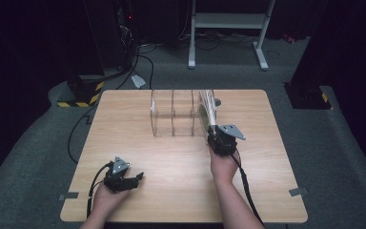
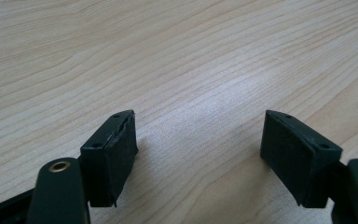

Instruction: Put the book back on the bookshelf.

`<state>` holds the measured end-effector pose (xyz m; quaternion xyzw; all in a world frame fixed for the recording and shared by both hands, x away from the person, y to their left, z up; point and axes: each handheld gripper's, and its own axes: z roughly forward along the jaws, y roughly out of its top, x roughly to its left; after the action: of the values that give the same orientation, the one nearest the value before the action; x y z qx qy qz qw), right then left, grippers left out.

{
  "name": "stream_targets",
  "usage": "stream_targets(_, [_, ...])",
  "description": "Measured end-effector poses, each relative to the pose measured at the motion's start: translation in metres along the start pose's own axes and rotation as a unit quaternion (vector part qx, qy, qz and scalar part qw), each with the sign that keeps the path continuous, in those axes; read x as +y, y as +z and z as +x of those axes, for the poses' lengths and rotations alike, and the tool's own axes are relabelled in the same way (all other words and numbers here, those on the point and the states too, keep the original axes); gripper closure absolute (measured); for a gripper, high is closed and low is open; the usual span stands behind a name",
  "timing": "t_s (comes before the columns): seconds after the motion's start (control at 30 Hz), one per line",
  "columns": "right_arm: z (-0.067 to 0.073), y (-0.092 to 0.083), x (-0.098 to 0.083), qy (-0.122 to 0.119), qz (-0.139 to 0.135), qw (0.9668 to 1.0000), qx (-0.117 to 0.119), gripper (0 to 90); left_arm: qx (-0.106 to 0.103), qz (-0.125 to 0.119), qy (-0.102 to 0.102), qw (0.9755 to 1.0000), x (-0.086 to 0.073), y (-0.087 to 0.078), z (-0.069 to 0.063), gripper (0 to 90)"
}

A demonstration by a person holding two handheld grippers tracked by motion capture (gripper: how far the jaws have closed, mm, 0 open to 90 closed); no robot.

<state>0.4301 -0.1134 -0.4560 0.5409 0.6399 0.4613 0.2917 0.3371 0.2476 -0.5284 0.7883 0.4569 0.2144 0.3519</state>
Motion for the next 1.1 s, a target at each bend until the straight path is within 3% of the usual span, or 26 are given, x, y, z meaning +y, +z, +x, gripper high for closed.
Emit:
stream_targets(0.33, [-0.001, -0.002, 0.001, -0.002, 0.002, 1.0, 0.005, 58.5, -0.002, 0.0, 0.0, 1.0, 0.0, 0.0, 0.0, 26.9])
stream_targets(0.5, [0.0, -0.003, 0.001, -0.013, 0.007, 0.9998, 0.017, 47.2, -0.004, 0.001, 0.0, 1.0, 0.0, 0.0, 0.001, 26.9])
stream_targets(0.6, [0.001, -0.006, 0.001, -0.03, 0.008, 0.9991, 0.028, 35.8, -0.004, 0.002, 0.003, 1.0, 0.0, 0.0, 0.001, 26.2])
stream_targets(0.7, [-0.001, -0.01, 0.001, -0.045, 0.014, 0.9982, 0.038, 31.5, -0.003, 0.001, 0.003, 1.0, 0.0, 0.0, 0.001, 25.8])
stream_targets(1.07, [-0.017, -0.037, -0.007, -0.06, 0.021, 0.996, 0.063, 24.3, -0.004, 0.004, -0.004, 1.0, 0.001, 0.001, 0.0, 22.9])
stream_targets(1.1, [-0.024, -0.042, -0.012, -0.061, 0.032, 0.9955, 0.065, 21.6, -0.002, 0.004, -0.004, 1.0, 0.001, 0.001, 0.0, 22.3])
